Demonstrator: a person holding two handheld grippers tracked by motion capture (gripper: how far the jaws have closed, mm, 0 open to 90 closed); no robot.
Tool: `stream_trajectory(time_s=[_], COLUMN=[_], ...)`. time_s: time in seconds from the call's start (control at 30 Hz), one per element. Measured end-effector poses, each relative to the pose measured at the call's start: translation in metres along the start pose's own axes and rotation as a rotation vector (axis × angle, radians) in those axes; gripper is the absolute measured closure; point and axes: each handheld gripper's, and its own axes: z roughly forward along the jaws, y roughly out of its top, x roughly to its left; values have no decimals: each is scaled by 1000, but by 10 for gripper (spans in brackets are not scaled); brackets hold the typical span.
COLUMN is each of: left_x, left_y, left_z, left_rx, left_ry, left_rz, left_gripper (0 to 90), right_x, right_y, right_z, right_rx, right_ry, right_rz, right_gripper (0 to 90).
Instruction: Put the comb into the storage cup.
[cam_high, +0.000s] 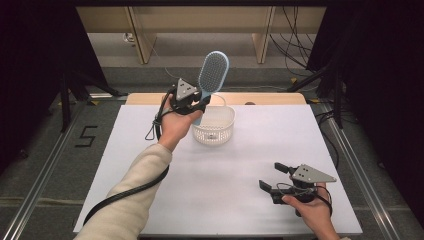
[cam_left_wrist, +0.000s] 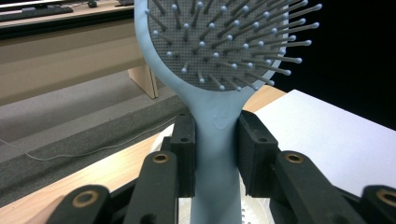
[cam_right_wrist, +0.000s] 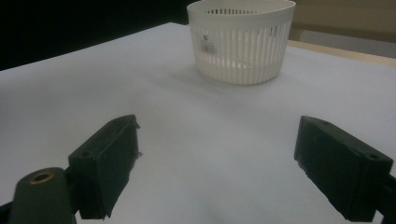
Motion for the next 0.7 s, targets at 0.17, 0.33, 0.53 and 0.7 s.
stream_trajectory(time_s=[0.17, 0.33, 0.53, 0.7], left_x=[-1, -1, -1, 0], left_y=[0, 1, 2, 2], left_z=[3, 6, 9, 11], left_rx=[3, 2, -4, -3], left_ry=[-4, -2, -9, -7], left_rz=[-1, -1, -4, 0], left_gripper=[699, 699, 699, 699], right_x=[0, 0, 0, 0], right_y=[0, 0, 0, 0], right_z=[0, 0, 0, -1], right_rx=[-2, -1, 0, -2], right_ry=[1, 2, 1, 2], right_rz=[4, 6, 5, 6], right_gripper=[147, 147, 146, 146])
